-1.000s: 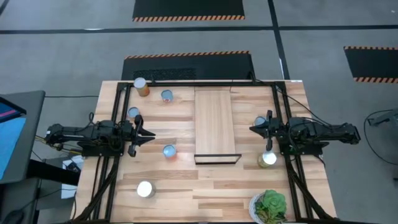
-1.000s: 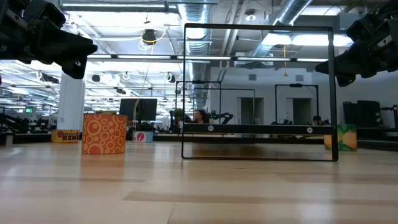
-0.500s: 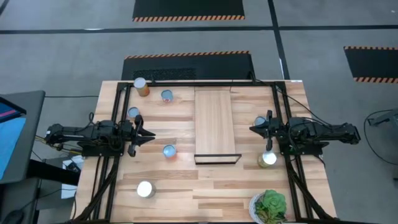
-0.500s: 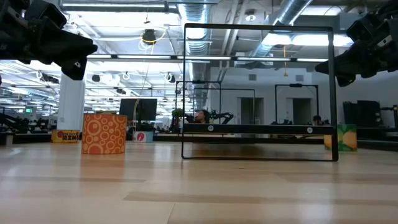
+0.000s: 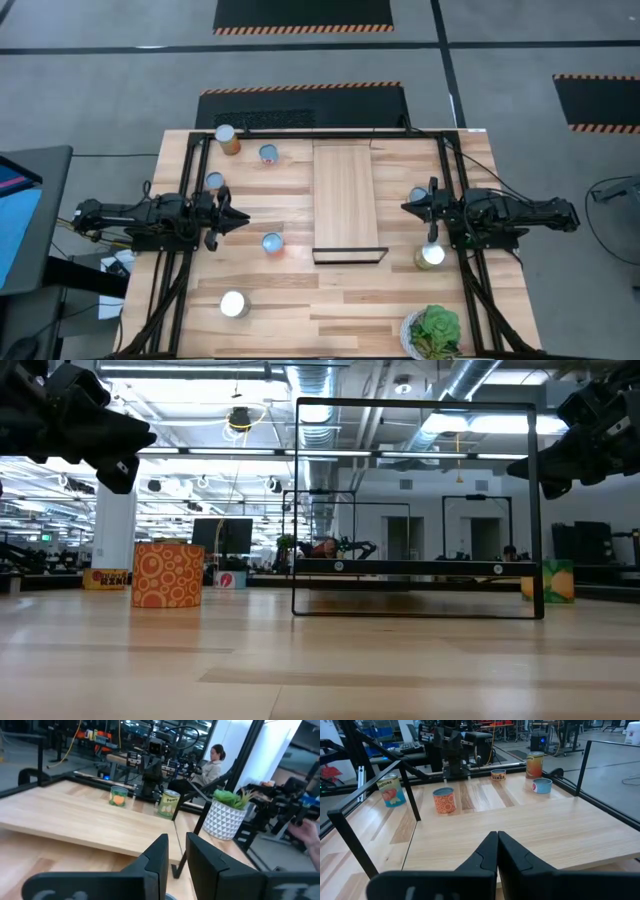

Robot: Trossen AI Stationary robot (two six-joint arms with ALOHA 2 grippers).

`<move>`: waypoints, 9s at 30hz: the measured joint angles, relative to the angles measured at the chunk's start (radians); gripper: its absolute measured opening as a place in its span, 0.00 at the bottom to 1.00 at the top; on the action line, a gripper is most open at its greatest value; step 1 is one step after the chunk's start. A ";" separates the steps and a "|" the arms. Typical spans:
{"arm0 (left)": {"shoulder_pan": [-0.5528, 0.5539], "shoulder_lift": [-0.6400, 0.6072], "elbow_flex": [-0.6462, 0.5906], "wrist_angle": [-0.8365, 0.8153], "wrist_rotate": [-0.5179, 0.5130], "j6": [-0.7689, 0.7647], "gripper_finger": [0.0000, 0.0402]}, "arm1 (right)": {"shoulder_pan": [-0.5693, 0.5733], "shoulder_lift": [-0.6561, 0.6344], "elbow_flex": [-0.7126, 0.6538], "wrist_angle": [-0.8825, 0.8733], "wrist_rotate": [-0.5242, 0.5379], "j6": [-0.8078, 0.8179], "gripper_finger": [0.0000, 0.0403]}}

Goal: Pick and place cans onto a shelf
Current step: Put the canned green beans on the shelf

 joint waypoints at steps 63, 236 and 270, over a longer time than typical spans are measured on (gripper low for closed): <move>0.001 0.000 -0.006 0.660 -0.186 0.584 0.14 | 0.114 0.128 -0.014 0.776 0.073 -0.291 0.07; 0.410 1.886 1.846 -1.250 -0.054 0.434 0.00 | -0.187 0.645 0.468 -0.106 0.201 -0.026 0.07; 0.422 2.259 2.309 -1.349 -0.106 0.622 0.00 | -0.066 0.645 0.468 -0.105 0.203 -0.026 0.07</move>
